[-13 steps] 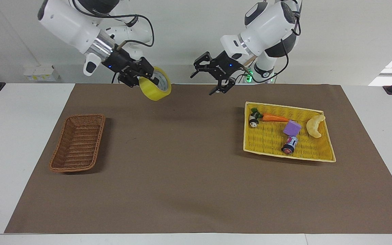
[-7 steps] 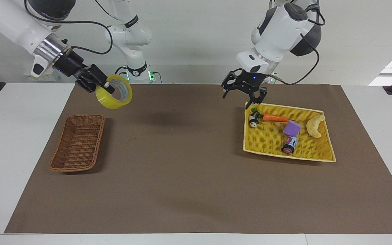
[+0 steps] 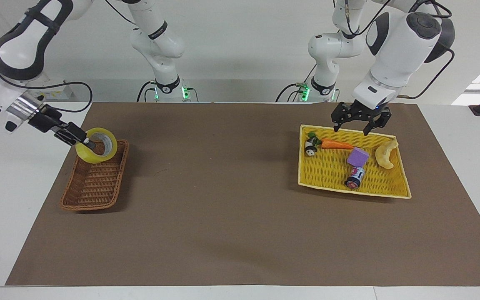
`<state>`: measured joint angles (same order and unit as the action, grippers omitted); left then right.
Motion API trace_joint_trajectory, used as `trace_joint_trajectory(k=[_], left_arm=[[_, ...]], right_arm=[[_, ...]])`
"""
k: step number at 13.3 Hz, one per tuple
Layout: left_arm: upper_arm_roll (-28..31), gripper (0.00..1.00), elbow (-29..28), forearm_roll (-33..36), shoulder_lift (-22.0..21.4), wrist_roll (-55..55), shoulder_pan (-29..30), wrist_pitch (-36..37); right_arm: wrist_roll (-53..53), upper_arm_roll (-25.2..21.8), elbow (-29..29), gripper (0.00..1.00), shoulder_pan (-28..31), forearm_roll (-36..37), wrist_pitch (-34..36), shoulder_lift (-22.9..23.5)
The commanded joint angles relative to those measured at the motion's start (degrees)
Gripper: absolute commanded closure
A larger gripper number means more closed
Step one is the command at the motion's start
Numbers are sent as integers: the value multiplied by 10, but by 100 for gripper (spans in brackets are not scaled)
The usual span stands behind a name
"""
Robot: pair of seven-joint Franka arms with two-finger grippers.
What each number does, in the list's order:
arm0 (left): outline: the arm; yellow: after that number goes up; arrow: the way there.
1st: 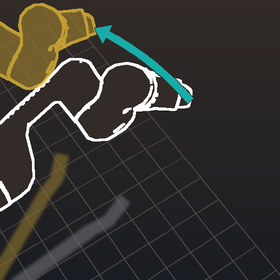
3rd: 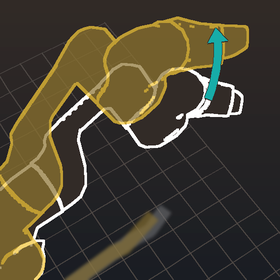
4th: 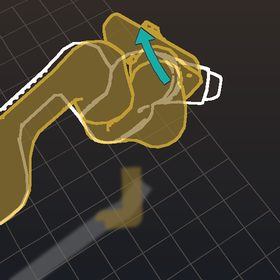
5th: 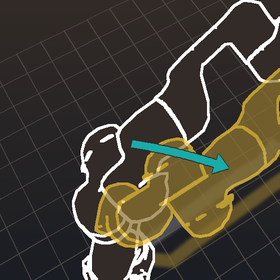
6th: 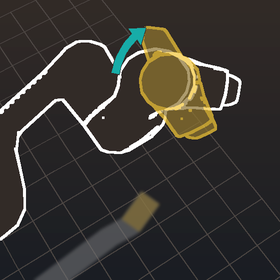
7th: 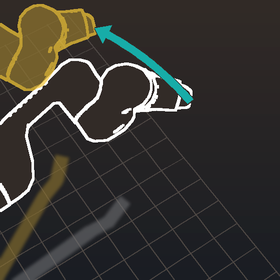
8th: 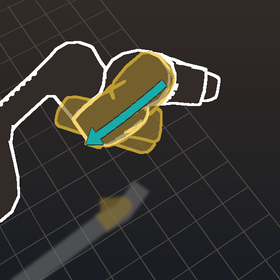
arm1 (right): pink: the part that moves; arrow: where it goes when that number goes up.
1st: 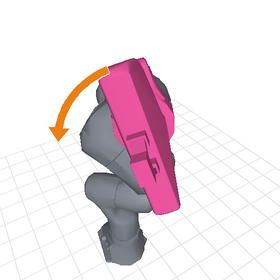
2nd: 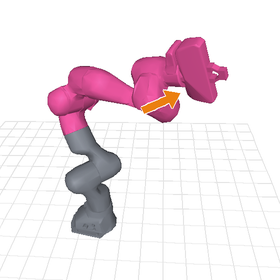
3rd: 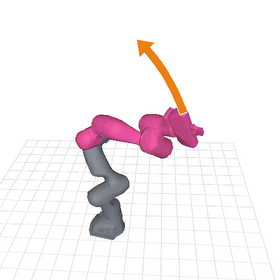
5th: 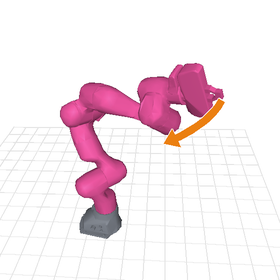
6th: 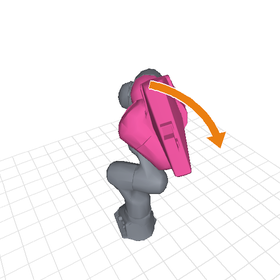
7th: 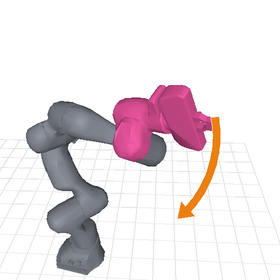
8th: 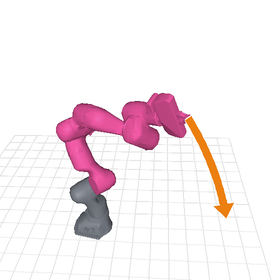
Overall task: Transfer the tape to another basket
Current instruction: 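Lower the tape into the wicker basket with the right gripper and release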
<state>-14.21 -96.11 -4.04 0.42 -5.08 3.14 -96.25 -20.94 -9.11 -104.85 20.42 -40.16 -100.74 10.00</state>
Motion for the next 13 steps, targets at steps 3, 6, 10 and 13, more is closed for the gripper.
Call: trace_joint_trajectory(k=[3,6,10,13], left_arm=[[-3,0,14,11,-24,-19,54,53],[-2,0,16,11,-24,-21,63,48],[-3,0,16,11,-24,-21,62,49],[-2,0,16,11,-24,-21,62,49]], right_arm=[[-108,9,7,100,44,-49,-14,53],[-149,9,3,100,53,-77,-13,69],[-217,9,-16,100,67,-126,-13,87],[-232,9,-18,98,68,-126,-8,88]])
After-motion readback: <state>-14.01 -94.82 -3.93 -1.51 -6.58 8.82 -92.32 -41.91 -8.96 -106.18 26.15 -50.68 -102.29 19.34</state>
